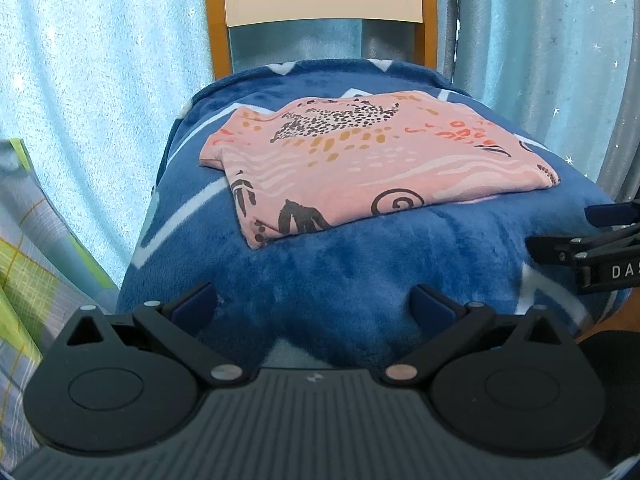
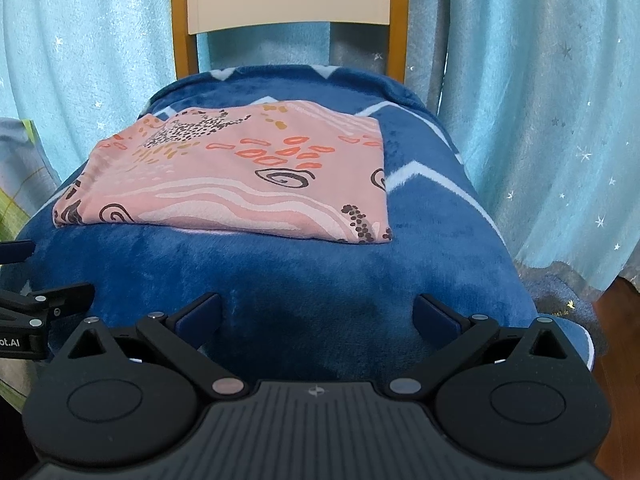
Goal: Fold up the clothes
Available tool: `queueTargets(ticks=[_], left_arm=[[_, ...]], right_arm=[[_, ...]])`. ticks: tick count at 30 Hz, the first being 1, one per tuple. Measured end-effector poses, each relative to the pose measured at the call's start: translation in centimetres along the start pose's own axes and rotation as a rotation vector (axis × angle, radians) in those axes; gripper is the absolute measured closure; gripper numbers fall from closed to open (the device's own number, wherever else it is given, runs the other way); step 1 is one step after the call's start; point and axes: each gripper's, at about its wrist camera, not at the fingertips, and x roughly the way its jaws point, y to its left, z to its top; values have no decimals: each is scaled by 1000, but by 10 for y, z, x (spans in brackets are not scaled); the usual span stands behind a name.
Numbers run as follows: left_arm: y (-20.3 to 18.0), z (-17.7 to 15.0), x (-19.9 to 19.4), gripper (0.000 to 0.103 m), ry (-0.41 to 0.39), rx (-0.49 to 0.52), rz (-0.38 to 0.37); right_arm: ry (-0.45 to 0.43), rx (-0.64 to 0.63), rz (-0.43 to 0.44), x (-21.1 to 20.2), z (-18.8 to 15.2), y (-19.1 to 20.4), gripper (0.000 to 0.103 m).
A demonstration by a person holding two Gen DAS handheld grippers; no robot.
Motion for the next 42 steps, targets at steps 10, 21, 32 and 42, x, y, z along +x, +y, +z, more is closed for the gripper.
queueTargets(ticks=[10, 21, 32, 42], left_arm=[[4, 4, -5, 1, -71, -65, -9], [-1, 0, 4, 0, -61, -25, -4], [-1, 0, 4, 0, -62, -28, 0], [-1, -1, 4, 0, -65, -31, 1]], right_arm=[[-9, 3, 7, 1, -1, -1, 0], [-20, 0, 5, 6, 2, -1, 0], [-23, -3, 2, 7, 2, 0, 0], [-23, -5, 1, 7, 3, 0, 0]])
